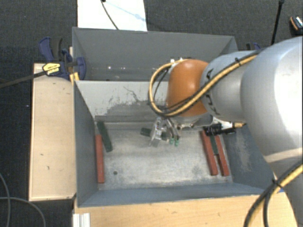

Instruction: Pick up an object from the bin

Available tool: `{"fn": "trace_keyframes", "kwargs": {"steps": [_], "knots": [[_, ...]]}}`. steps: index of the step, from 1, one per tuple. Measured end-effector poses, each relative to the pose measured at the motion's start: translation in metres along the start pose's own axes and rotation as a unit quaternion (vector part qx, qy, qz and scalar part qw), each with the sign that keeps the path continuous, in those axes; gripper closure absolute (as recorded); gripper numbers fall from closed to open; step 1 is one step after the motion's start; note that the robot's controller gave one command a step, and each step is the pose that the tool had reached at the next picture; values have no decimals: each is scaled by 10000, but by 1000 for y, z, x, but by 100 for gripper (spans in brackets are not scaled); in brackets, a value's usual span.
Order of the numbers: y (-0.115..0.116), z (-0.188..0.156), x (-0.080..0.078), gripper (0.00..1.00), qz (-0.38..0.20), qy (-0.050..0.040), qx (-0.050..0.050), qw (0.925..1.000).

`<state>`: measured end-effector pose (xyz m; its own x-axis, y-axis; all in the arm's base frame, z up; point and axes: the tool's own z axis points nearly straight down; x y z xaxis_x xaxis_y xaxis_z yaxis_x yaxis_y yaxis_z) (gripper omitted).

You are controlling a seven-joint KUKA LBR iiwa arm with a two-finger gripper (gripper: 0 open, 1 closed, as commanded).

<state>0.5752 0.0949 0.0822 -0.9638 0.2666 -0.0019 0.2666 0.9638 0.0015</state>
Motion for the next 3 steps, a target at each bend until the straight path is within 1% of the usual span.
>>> {"fn": "trace_keyframes", "kwargs": {"steps": [1,2,3], "knots": [[0,0,0,0,5,0,0,10000],[-9,12,-8,0,-198,9,10,9998],[-8,11,-7,100,-191,7,3,9998]]}}
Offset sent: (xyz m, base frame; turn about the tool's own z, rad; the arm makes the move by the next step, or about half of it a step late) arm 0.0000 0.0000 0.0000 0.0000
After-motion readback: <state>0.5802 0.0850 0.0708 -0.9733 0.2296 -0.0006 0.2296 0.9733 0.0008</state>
